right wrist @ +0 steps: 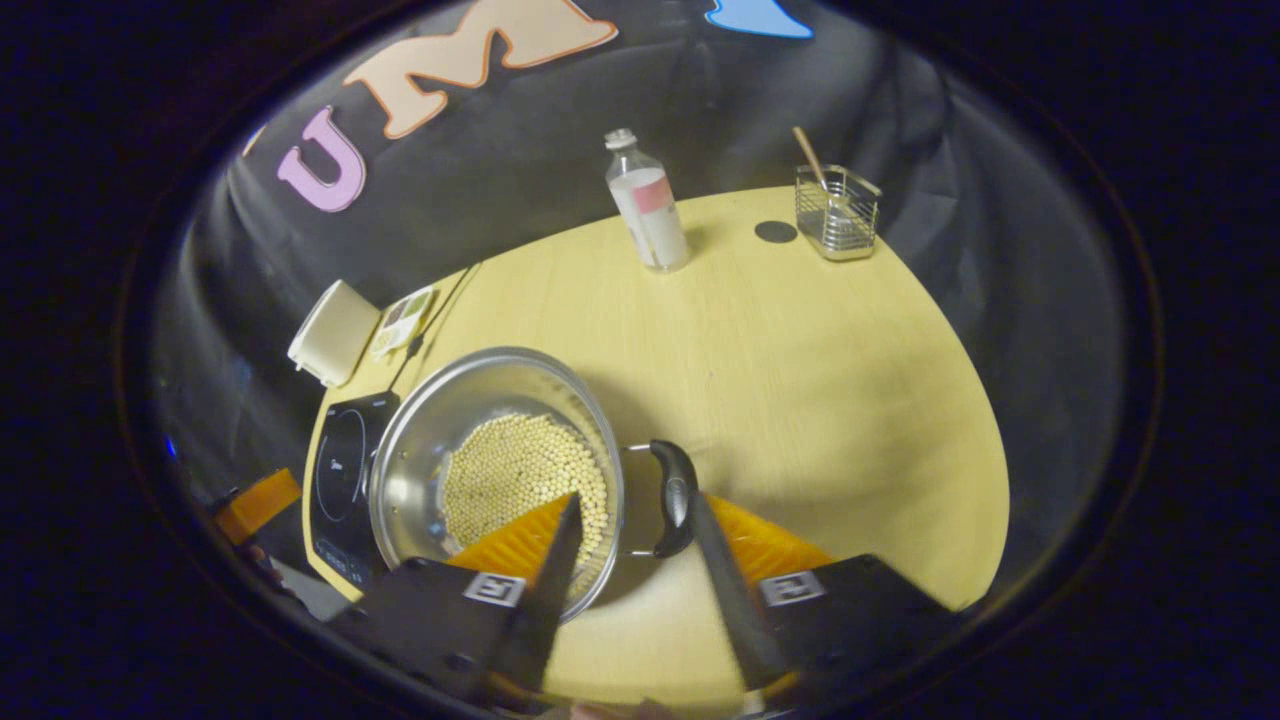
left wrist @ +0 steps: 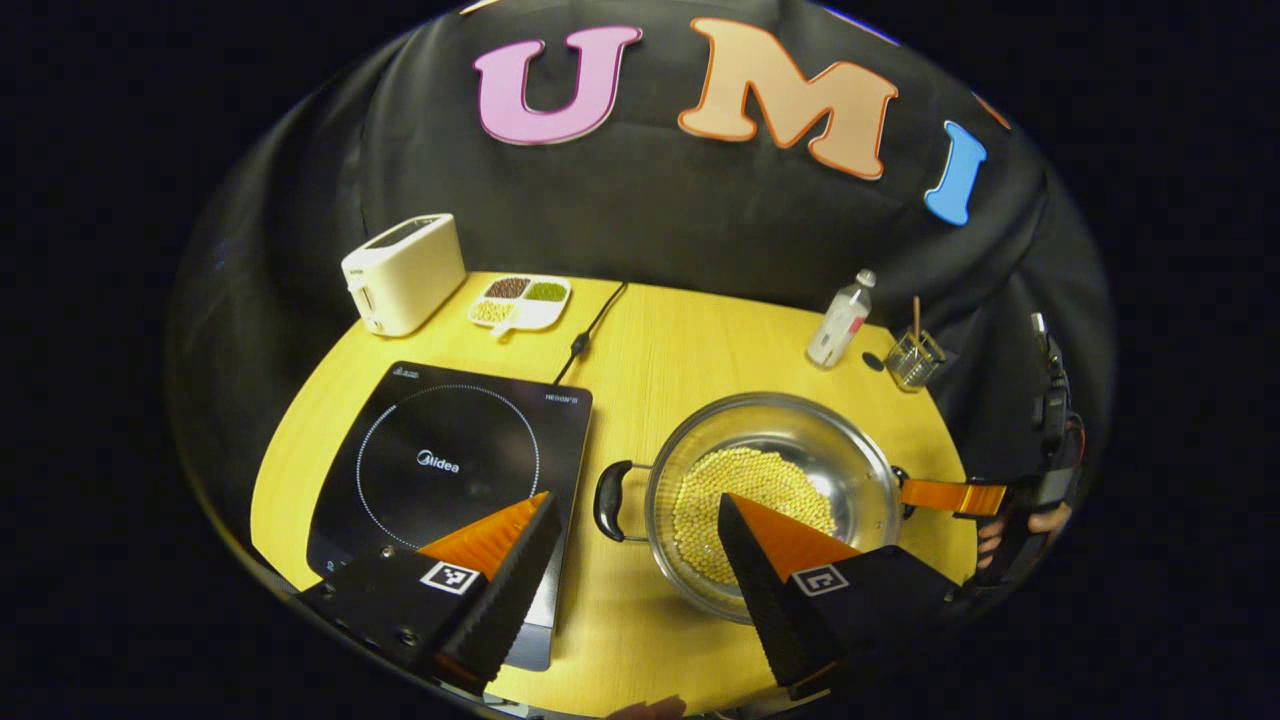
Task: First push the handle of the pot to place it horizontally, then grasp the pot with both hands and set it on the induction cooktop.
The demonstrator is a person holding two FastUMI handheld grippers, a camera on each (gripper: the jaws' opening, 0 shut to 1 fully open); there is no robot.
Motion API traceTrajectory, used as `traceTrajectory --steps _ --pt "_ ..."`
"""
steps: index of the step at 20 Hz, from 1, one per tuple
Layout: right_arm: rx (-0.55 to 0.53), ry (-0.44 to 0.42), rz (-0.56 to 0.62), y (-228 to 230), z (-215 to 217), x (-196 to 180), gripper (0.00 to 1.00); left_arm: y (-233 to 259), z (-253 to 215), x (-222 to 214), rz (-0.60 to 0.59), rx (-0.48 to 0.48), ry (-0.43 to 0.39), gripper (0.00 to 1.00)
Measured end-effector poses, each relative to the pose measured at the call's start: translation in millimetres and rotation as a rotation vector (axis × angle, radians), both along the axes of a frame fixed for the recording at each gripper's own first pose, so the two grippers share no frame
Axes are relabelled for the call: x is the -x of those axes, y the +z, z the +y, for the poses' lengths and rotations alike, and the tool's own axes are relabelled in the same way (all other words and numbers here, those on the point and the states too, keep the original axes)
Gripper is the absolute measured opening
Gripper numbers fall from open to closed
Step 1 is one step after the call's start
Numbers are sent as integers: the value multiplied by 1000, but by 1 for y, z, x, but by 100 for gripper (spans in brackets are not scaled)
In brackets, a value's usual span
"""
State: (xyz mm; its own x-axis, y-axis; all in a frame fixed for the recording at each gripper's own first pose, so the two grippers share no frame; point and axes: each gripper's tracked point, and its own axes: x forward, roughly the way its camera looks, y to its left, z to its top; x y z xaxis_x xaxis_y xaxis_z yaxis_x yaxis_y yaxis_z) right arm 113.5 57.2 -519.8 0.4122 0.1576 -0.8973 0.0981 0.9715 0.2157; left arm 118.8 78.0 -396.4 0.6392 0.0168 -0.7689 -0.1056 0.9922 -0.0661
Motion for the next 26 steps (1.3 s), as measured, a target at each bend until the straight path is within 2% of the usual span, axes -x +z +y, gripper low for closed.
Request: traceTrajectory --steps 1,2,3,5,6,7,8,9,10,11,12,13,14,15,18,19,22,23,24,25,26 --pt "2 -4 7 -3 2 -1 80 -10 3 -1 26 1 -6 98" --pt "10 -5 19 -5 5 0 80 -18 6 -3 39 4 -11 98" --pt "16 -1 31 -9 7 1 89 -26 8 -6 54 11 -15 98" --pt "45 12 44 -15 9 3 89 -42 11 -12 77 26 -23 98" --pt "59 17 50 -19 9 4 80 -49 12 -13 93 28 -29 98" --pt "72 16 50 -23 9 3 89 -58 13 -16 110 30 -37 98" --pt "84 10 50 -23 6 2 80 -67 14 -17 131 31 -45 97" --pt "89 2 45 -25 6 -2 75 -76 14 -19 150 36 -52 96" --pt "97 -6 38 -26 5 -4 75 -85 14 -19 171 37 -53 96" --pt "111 -4 38 -29 4 -6 84 -84 19 -25 146 6 -61 95" --pt "134 2 33 -33 1 -8 75 -84 17 -36 119 -2 -86 89" --pt "153 8 35 -38 1 -8 75 -86 17 -39 127 -23 -103 90" --pt "173 10 33 -40 1 -9 71 -89 19 -42 121 -54 -124 96" --pt "204 13 26 -41 0 -11 66 -91 19 -45 123 -78 -144 92" --pt "280 58 -6 -49 -3 -16 67 -94 15 -49 137 -120 -174 90" --pt "284 66 -7 -44 -3 -14 65 -100 2 -48 141 -56 -204 90" --pt "273 59 -1 -43 -3 -14 65 -118 2 -36 204 -51 -132 88" --pt "274 60 -1 -42 -4 -14 65 -121 0 -39 196 -46 -137 86" --pt "276 60 4 -37 -2 -12 65 -122 4 -36 208 -61 -142 79" --pt "279 64 1 -42 -2 -12 62 -123 6 -36 213 -69 -155 82" --pt "284 68 -4 -44 -2 -13 60 -123 4 -40 206 -66 -161 77"
